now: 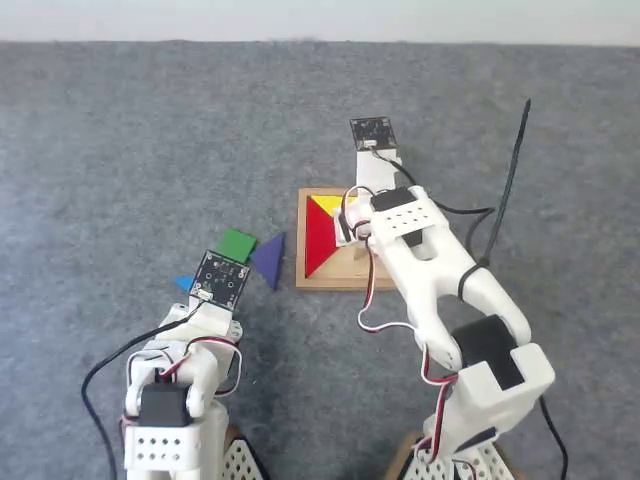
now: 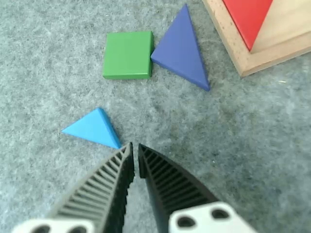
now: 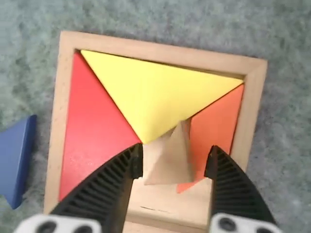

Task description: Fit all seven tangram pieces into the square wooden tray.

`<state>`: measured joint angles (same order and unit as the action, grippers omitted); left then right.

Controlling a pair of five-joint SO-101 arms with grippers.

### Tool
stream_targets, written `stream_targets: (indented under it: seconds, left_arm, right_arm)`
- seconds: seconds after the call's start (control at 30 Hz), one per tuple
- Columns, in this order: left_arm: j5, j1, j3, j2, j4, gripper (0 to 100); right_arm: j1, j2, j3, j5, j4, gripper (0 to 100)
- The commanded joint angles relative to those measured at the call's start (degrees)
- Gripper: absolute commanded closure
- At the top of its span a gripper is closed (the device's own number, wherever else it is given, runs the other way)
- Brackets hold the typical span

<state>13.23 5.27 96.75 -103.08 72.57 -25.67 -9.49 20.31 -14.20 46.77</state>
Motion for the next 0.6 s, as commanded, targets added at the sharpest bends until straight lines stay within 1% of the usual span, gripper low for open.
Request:
stream_targets:
  seconds: [0.0, 0.33, 0.47, 0.57]
  left_arm:
    - [0.6, 0.3, -0.4, -1.3, 0.2, 98]
    - [0.6, 0.3, -0.4, -1.3, 0.2, 98]
    - [0.6, 0.3, -0.4, -1.3, 0.2, 98]
    - [0.6, 0.3, -0.4, -1.3, 0.2, 98]
  right_arm:
    - [-0.4, 0.6, -0.4, 0.7, -1.0, 79.9]
    - [-0.1, 1.0, -0.5, 1.0, -0.5, 80.0]
    - [-0.7, 3.6, 0.7, 6.2, 3.9, 80.1]
    - [-1.9, 4.7, 2.1, 7.2, 2.8, 80.1]
